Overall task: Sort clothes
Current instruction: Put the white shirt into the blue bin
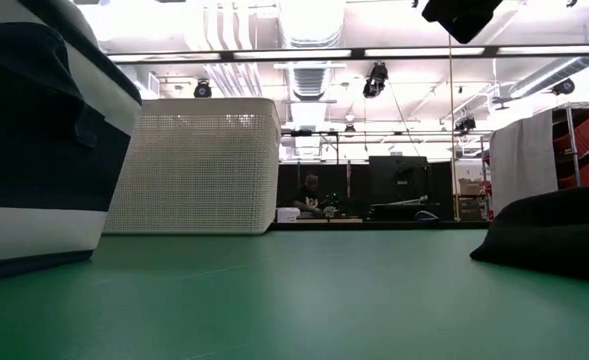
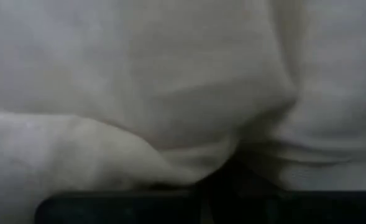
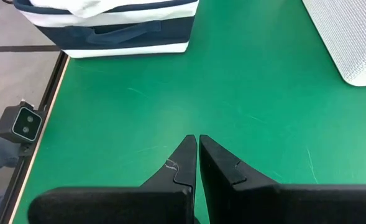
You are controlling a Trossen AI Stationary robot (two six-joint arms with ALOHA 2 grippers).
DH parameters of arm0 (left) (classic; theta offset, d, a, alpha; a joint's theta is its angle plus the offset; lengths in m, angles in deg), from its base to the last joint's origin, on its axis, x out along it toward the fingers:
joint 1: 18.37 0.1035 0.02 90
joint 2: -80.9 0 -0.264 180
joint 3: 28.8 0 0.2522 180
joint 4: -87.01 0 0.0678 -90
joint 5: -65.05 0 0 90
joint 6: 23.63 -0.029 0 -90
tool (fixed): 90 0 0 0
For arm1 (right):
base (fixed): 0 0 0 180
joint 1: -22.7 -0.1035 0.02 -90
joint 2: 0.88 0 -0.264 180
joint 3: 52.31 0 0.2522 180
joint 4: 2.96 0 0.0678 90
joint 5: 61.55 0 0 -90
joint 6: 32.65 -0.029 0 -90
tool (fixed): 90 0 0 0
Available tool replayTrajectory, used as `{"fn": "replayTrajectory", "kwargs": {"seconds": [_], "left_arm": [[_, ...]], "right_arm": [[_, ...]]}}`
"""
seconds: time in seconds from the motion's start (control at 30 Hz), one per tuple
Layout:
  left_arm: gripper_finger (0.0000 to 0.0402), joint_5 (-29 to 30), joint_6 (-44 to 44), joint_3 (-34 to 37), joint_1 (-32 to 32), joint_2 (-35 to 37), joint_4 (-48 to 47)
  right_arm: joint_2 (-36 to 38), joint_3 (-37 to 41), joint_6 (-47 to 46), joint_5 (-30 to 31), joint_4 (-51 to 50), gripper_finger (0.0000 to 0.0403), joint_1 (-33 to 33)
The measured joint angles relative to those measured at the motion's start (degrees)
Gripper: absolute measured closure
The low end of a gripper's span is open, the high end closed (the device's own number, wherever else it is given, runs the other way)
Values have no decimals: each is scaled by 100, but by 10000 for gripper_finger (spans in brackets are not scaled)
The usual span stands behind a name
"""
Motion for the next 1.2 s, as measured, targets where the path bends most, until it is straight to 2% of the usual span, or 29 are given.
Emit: {"fn": "replayTrajectory", "kwargs": {"seconds": [0.4, 0.67, 0.97, 1.2], "left_arm": [[401, -274, 83, 1519, 4, 40, 2218], [401, -518, 490, 2159, -4, 74, 2926], [401, -205, 247, 1892, -14, 19, 2693], [401, 7, 184, 1122, -24, -22, 1651]], "right_arm": [[0, 2, 7, 2, 119, 392, 0], [0, 2, 9, 2, 119, 392, 0], [0, 2, 50, 2, 119, 392, 0], [0, 2, 50, 4, 121, 392, -1]]}}
